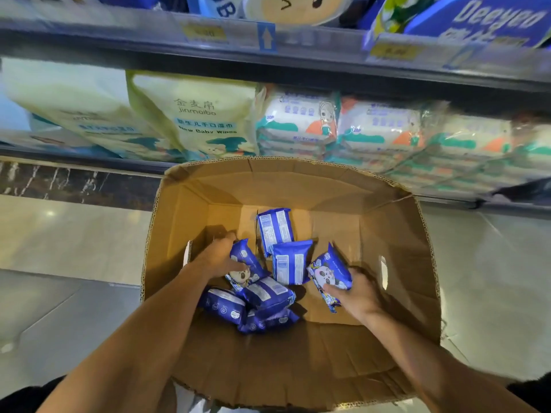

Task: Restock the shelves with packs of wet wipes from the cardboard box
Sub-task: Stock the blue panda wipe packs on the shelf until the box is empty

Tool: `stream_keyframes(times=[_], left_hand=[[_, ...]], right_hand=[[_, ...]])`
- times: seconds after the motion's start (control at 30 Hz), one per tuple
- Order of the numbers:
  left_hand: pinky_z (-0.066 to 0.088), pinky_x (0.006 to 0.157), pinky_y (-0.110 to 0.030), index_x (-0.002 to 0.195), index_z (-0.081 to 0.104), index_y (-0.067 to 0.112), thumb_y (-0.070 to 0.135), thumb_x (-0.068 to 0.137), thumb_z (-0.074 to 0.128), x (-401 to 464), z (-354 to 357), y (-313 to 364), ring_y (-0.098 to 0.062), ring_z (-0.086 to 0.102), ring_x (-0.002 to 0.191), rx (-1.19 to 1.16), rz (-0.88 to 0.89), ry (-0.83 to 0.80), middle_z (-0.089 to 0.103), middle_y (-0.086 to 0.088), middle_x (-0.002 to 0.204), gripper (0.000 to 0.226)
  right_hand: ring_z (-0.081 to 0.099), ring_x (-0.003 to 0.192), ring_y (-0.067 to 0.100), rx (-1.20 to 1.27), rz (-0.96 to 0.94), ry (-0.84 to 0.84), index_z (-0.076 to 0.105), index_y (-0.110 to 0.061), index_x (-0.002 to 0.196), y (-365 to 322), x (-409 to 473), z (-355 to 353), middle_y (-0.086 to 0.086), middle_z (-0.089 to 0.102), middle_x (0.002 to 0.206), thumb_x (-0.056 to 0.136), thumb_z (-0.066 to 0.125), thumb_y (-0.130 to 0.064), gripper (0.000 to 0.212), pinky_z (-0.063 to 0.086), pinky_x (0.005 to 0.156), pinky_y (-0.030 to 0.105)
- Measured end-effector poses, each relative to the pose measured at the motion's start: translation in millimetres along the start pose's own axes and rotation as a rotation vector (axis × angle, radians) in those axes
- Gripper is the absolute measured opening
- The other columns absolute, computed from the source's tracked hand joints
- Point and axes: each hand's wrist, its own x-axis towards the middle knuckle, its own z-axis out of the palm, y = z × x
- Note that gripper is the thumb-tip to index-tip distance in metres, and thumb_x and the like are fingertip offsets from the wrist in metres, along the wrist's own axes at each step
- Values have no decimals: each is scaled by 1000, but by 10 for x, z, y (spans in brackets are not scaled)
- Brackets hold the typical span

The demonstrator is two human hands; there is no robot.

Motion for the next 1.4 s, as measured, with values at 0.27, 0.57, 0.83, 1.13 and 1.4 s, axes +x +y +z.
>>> stream_keyframes(times=[0.27,0.57,0.83,1.13,1.4], left_hand=[[49,99,-38,143,42,19,34,79,82,-784,-403,198,-25,59,117,111,68,205,62,-5,128,77],[58,71,-23,106,58,25,23,69,91,-2131,-1195,736,-3,67,88,-306,384,432,67,7,98,50],[56,70,-16,112,62,25,31,65,91,-3352,-1921,1461,-2,69,89,-530,651,686,72,8,100,55],[50,70,-11,96,66,36,18,68,90,-4478,-2697,2409,-2,67,79,-608,1003,899,74,11,92,41],[57,70,-38,109,62,32,43,66,87,-4867,-3282,2882,-10,68,85,-584,1091,1009,71,5,102,52]], right_hand=[[68,95,22,-118,-187,10,64,-16,115,-309,-389,-475,1,73,105,84,76,-25,35,51,79,30],[62,101,13,-152,-466,92,58,-22,120,-979,-1464,-1387,-9,66,107,89,73,-17,35,44,74,5],[66,94,0,-125,-779,301,56,-30,124,-1585,-2615,-2522,-8,71,110,83,80,-25,48,49,81,13],[61,117,6,-140,-1096,542,49,-52,128,-2285,-3778,-3586,-15,66,125,86,76,-35,52,50,100,38],[66,98,15,-187,-1265,715,49,-43,132,-2969,-4327,-4234,-17,63,120,89,74,-30,51,54,85,31]])
